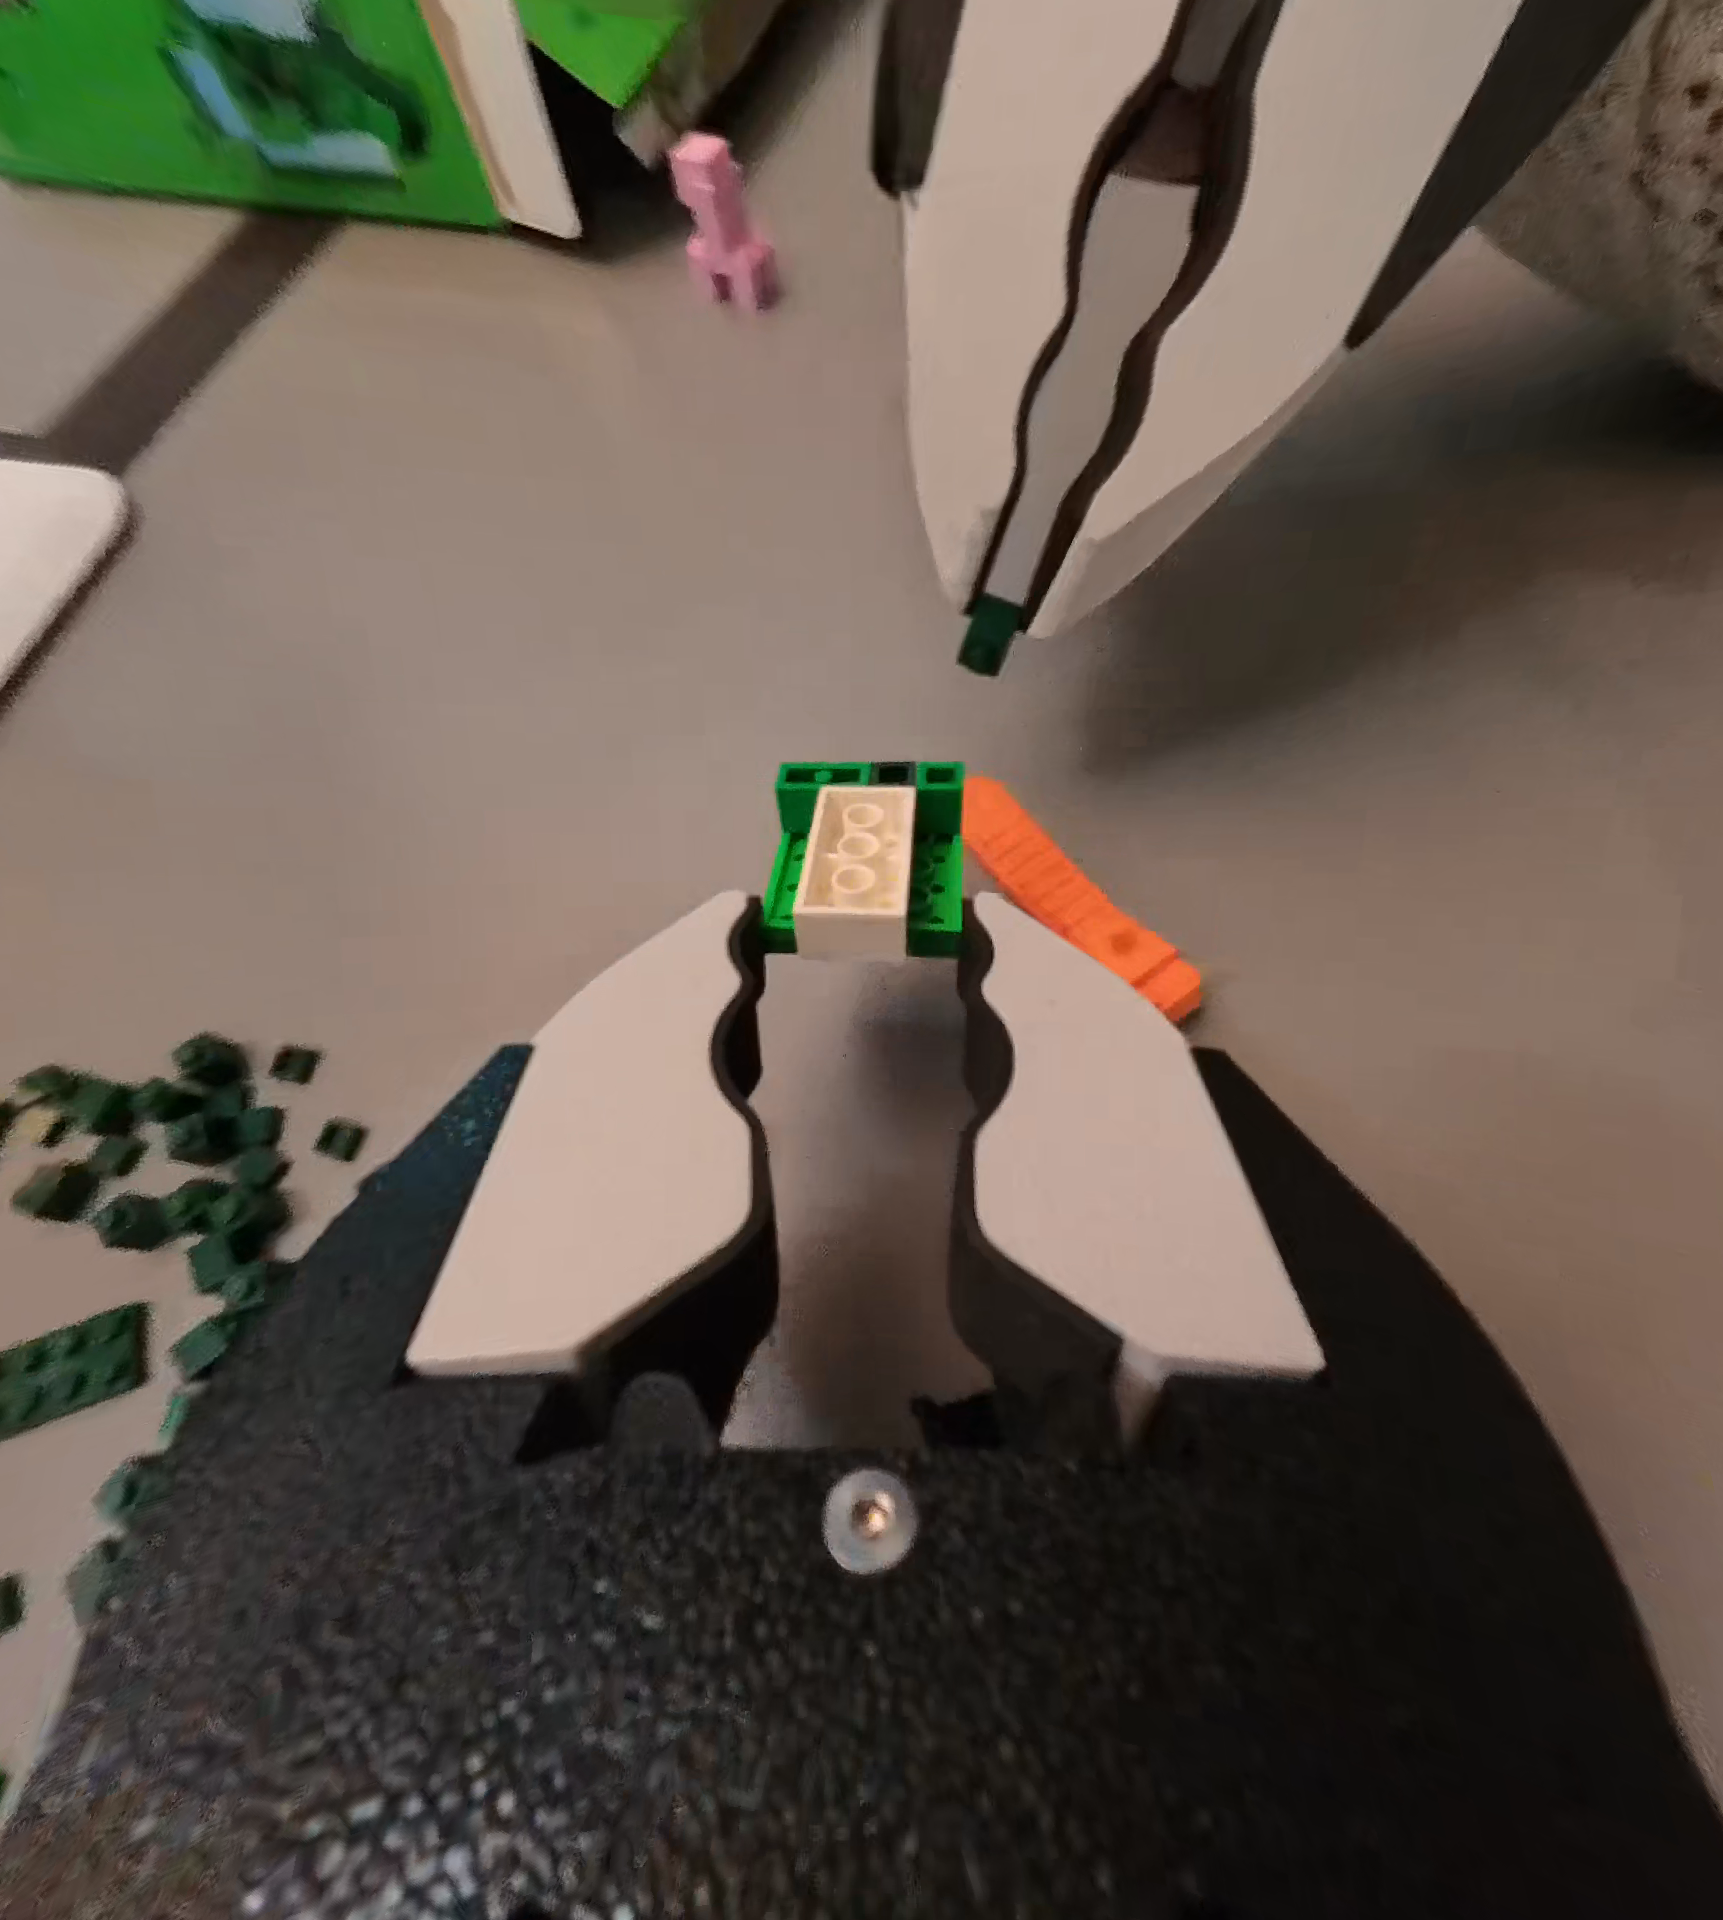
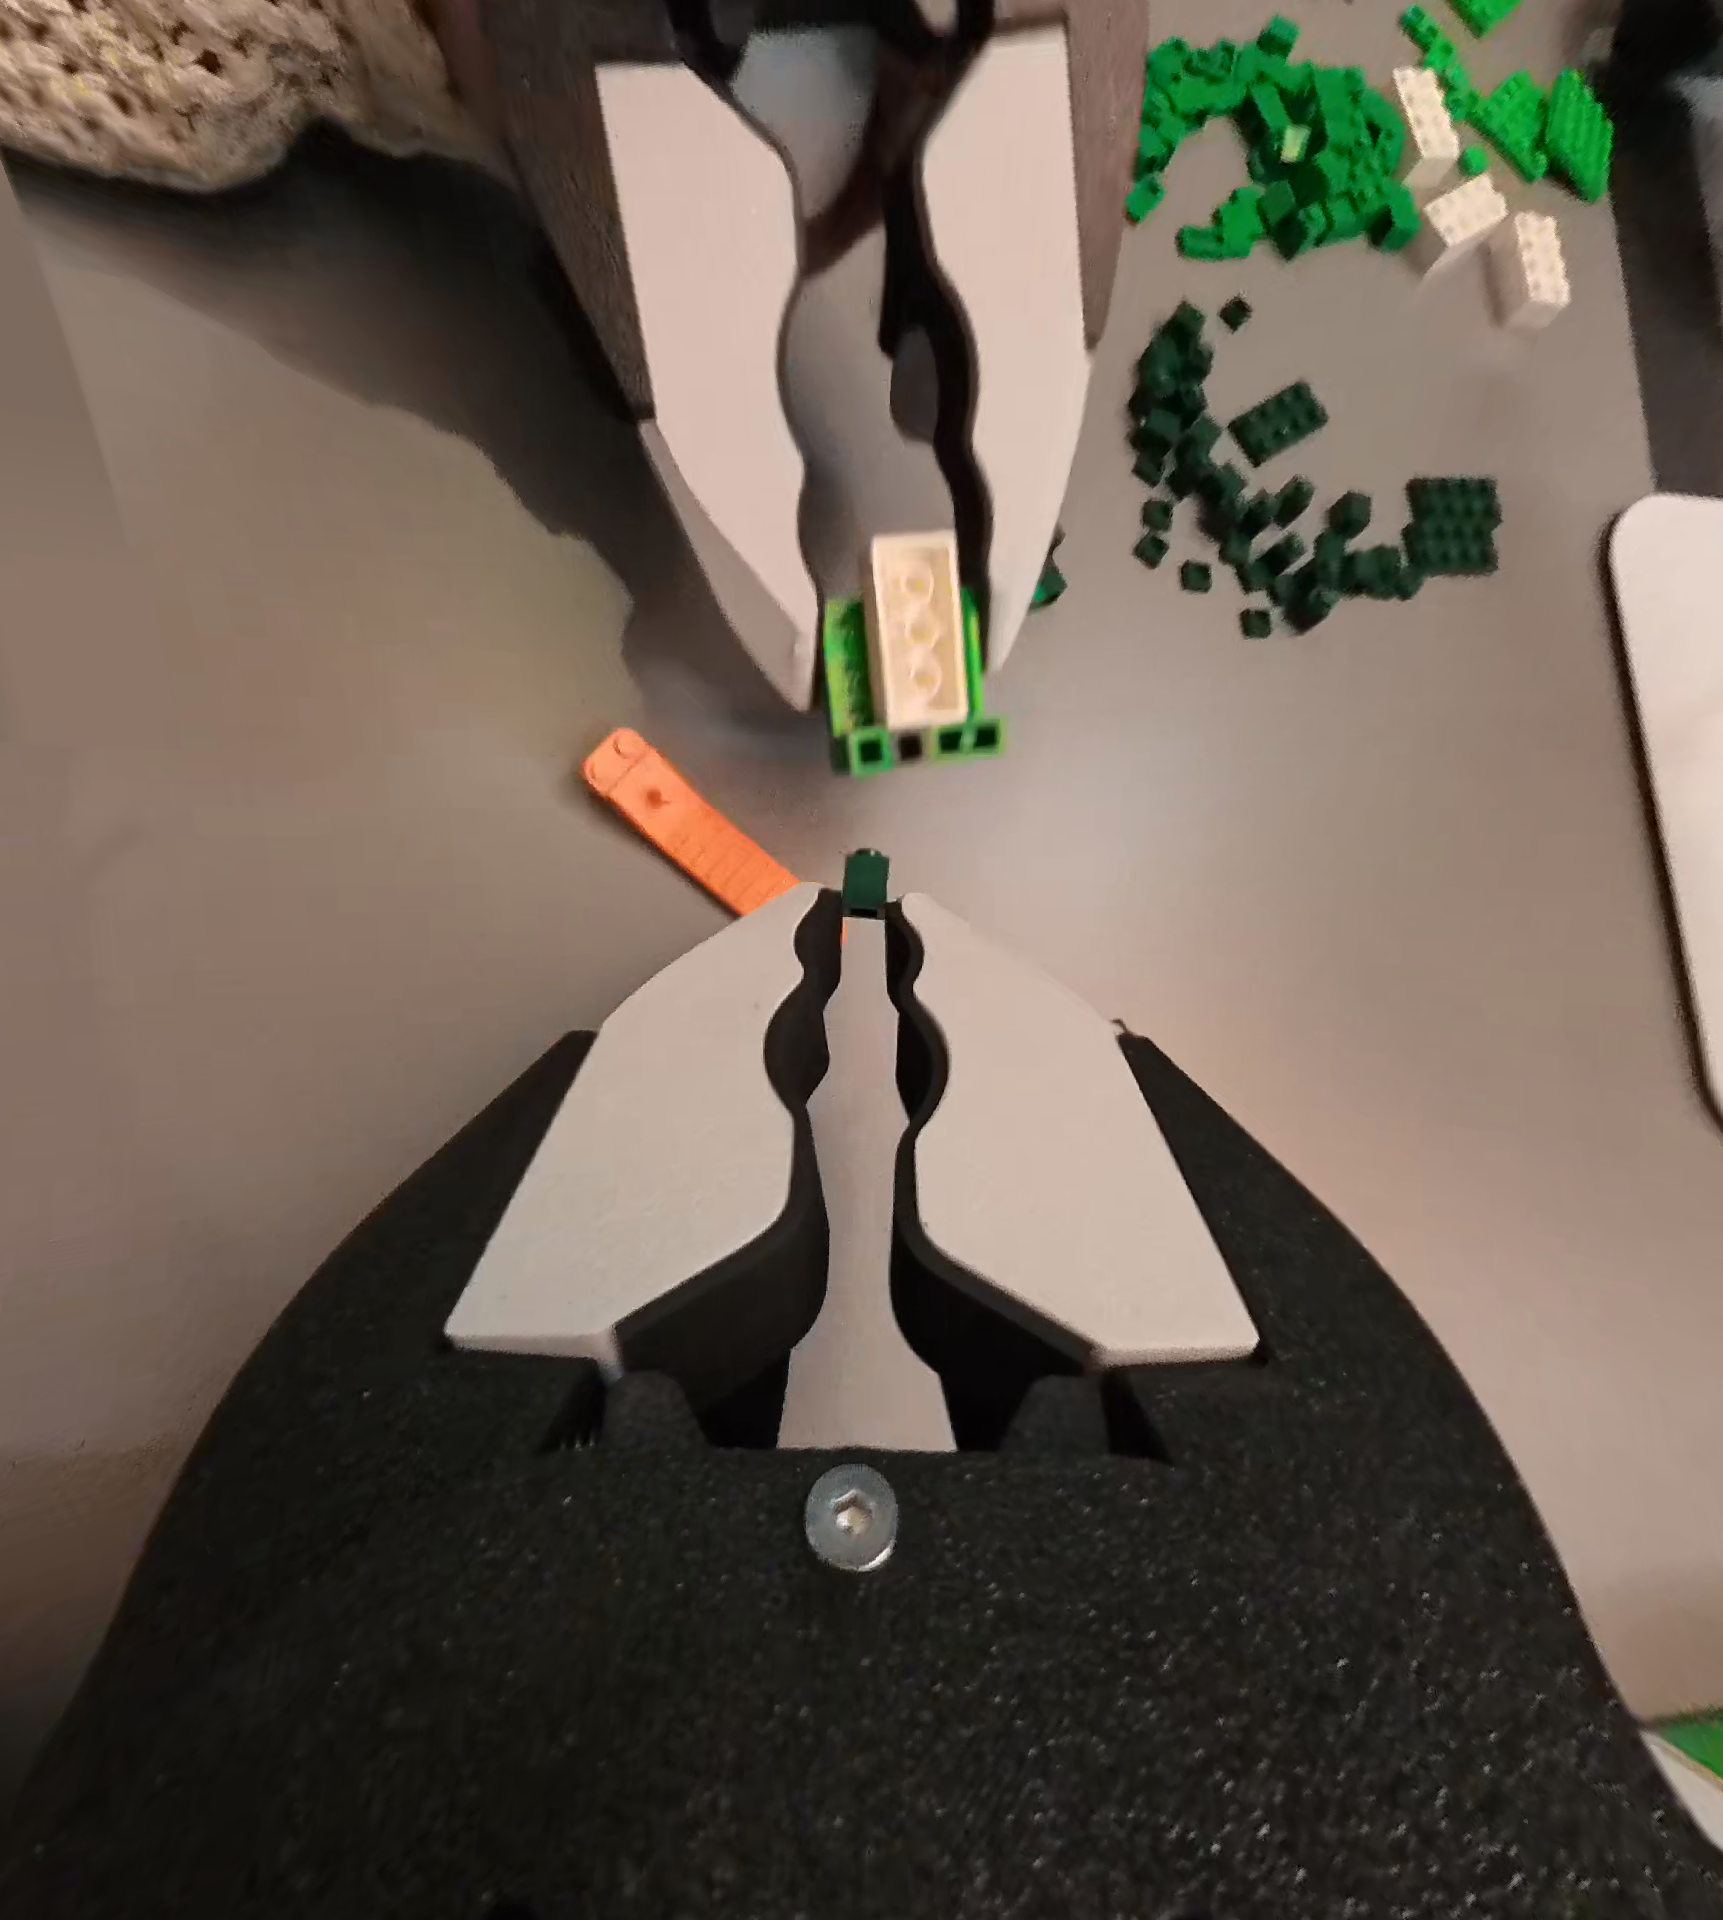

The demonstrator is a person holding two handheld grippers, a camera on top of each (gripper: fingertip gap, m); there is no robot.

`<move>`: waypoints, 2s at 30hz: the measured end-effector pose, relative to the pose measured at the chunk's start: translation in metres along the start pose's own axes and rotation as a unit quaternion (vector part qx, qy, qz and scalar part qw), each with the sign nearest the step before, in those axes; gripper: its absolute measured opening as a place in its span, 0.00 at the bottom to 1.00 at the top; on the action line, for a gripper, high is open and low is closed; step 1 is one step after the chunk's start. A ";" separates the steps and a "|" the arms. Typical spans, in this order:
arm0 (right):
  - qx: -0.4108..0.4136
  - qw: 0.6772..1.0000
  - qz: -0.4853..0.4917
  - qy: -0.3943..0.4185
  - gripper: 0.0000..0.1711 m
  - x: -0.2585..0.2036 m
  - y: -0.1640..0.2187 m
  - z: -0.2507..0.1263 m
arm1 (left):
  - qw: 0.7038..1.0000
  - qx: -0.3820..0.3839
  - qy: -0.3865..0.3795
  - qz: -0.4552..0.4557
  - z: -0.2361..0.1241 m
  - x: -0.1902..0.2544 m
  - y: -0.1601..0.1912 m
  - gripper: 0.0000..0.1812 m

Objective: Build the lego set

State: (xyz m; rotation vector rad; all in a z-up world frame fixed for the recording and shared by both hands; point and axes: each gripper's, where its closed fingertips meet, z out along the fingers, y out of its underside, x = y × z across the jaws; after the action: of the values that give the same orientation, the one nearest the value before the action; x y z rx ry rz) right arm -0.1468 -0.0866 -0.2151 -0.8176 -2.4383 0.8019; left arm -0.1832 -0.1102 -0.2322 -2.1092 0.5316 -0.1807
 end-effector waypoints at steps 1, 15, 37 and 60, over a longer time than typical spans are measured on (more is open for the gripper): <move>-0.002 1.000 -0.006 0.007 0.04 0.000 -0.005 -0.001 | 1.000 -0.022 0.021 -0.001 0.003 0.003 0.001 0.19; -0.034 0.999 0.033 0.023 0.04 -0.022 -0.005 0.011 | 0.951 -0.254 0.169 0.055 0.018 0.018 0.016 0.19; -0.130 0.990 -0.006 0.047 0.05 -0.035 0.009 0.029 | 0.937 -0.292 0.184 0.048 0.016 0.032 0.020 0.19; -0.081 0.993 0.038 0.074 0.04 -0.035 0.009 0.026 | 0.935 -0.296 0.191 0.034 0.014 0.032 0.023 0.19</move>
State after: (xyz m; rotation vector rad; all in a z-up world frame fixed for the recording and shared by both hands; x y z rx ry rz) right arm -0.1322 -0.1132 -0.2473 -0.9999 -2.3733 0.5529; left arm -0.1568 -0.1245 -0.2612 -2.6514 0.9863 -0.4429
